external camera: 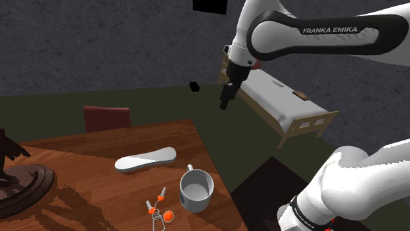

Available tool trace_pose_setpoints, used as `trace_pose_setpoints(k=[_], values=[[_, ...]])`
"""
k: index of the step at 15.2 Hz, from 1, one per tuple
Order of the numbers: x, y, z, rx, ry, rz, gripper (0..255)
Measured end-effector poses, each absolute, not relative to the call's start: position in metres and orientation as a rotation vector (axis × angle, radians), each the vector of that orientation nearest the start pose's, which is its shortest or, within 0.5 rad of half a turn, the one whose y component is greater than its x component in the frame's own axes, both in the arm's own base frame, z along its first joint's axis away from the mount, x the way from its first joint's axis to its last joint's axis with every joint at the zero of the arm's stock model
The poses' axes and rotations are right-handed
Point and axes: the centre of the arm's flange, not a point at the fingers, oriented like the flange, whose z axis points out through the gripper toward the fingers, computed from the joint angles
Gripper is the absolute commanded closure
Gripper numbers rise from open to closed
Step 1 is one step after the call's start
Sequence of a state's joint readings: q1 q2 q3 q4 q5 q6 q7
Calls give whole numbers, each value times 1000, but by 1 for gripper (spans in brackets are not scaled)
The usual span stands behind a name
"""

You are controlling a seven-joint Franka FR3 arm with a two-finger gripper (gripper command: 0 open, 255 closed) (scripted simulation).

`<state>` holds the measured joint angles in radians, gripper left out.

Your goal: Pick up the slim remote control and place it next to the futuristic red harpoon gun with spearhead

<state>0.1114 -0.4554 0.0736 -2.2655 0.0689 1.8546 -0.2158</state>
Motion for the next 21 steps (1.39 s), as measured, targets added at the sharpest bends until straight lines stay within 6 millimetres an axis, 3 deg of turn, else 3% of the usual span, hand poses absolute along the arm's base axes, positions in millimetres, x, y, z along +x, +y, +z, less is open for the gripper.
trace_pose_setpoints(k=[4,13,21], values=[[442,126,514,-3019,-771,-59,0],[488,223,460,-2901,-1189,-39,0],[501,318,408,-2746,-1547,-18,0]])
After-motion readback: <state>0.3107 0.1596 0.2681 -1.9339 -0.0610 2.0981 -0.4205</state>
